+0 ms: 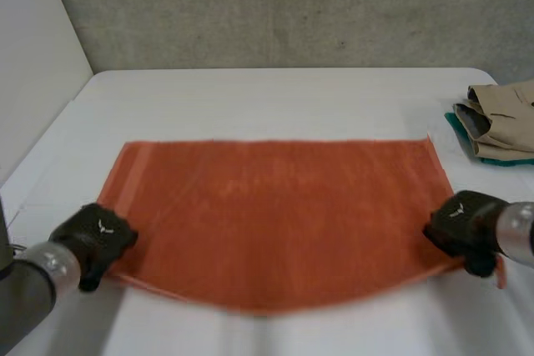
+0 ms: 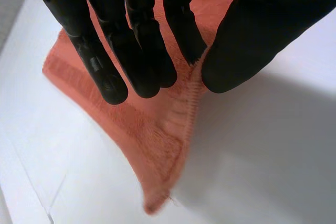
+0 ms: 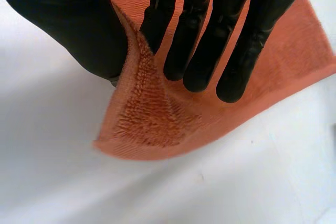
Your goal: Fold the laundry.
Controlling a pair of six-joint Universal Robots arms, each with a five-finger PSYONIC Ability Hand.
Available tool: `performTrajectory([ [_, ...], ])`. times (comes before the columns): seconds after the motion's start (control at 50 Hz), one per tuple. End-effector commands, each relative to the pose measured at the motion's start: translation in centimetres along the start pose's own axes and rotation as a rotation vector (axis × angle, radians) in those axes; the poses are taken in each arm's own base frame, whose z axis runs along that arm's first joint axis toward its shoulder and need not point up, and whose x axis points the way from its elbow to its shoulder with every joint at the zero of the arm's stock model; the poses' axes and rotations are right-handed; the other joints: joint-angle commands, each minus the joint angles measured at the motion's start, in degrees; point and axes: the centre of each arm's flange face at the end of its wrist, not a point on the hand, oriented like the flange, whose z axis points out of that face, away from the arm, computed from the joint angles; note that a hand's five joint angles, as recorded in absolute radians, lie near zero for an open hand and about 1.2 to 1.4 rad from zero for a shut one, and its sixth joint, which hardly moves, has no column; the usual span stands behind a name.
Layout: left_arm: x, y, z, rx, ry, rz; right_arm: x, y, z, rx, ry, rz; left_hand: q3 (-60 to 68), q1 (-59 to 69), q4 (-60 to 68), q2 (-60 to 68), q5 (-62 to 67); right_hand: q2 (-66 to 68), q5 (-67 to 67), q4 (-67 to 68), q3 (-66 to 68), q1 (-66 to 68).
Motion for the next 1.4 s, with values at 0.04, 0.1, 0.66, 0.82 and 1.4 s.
performTrajectory([
  [0.04, -3.5, -2.9, 3.3, 0.157, -0.191, 0.005, 2.4, -1.3, 1.3, 0.075, 0.11, 0.015, 11.5, 14.8, 11.1, 11.2, 13.9, 12.4, 12.8, 11.8, 12.3, 23.1],
  [0.1, -4.8, -5.1, 6.3, 0.272, -0.277, -0.056, 3.7, -2.2, 4.7, 0.12, 0.19, 0.006, 11.5, 14.8, 11.1, 11.2, 13.9, 12.4, 12.8, 11.8, 12.3, 23.1],
  [0.66, -6.3, -10.7, 19.6, 0.487, -0.541, -0.167, 10.1, -7.6, 17.9, 0.305, 0.651, 0.003, -57.8, -54.5, -58.2, -58.1, -55.4, -57.6, -57.2, -58.2, -57.7, -46.9],
  [0.82, -6.0, -10.5, 16.6, 0.491, -0.536, -0.171, 10.3, -8.2, 9.9, 0.434, 0.594, 0.281, -58.5, -55.2, -58.9, -58.8, -56.1, -57.6, -57.2, -58.2, -57.7, -46.9],
  [1.4, -3.4, -8.9, 9.6, 0.541, -0.368, -0.389, 5.8, 3.7, 10.9, 0.254, 0.3, 0.461, -58.5, -55.2, -58.9, -58.8, -56.1, 7.7, 8.0, 7.1, 7.5, 18.3],
])
